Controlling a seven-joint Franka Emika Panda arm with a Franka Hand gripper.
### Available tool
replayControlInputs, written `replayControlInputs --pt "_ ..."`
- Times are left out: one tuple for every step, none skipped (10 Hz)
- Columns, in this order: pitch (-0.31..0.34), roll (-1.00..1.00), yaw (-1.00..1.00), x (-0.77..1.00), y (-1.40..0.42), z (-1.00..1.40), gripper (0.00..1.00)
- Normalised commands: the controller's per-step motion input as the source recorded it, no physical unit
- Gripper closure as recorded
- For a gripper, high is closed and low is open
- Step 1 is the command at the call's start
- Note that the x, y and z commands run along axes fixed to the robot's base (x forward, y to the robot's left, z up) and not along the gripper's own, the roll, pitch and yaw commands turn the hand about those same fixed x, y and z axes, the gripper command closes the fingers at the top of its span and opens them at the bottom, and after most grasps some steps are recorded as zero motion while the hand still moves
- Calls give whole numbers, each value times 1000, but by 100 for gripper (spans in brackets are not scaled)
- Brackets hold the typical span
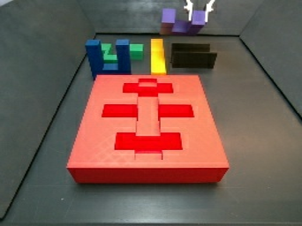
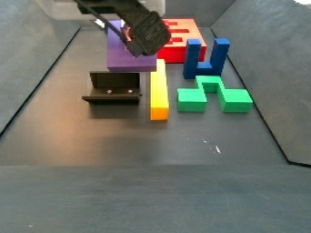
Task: Pick up the purple object. Move up. Place the purple object on the fixture. Regrasp the purple object. Move to above the board. Insert the purple object.
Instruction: Place the purple object on the fixture.
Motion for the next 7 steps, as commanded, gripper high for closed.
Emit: replayControlInputs --pt "-80 -254 0 1000 0 -309 100" --pt "-117 -214 -20 1000 0 -320 100" --pt "-114 -171 -60 1000 83 -286 100" --pt "-26 -106 -83 1000 149 -180 100" --pt "0 -11 -91 1000 157 -123 100" --pt "0 0 -69 1000 129 -120 100" --pt "0 63 -43 1000 0 -137 100"
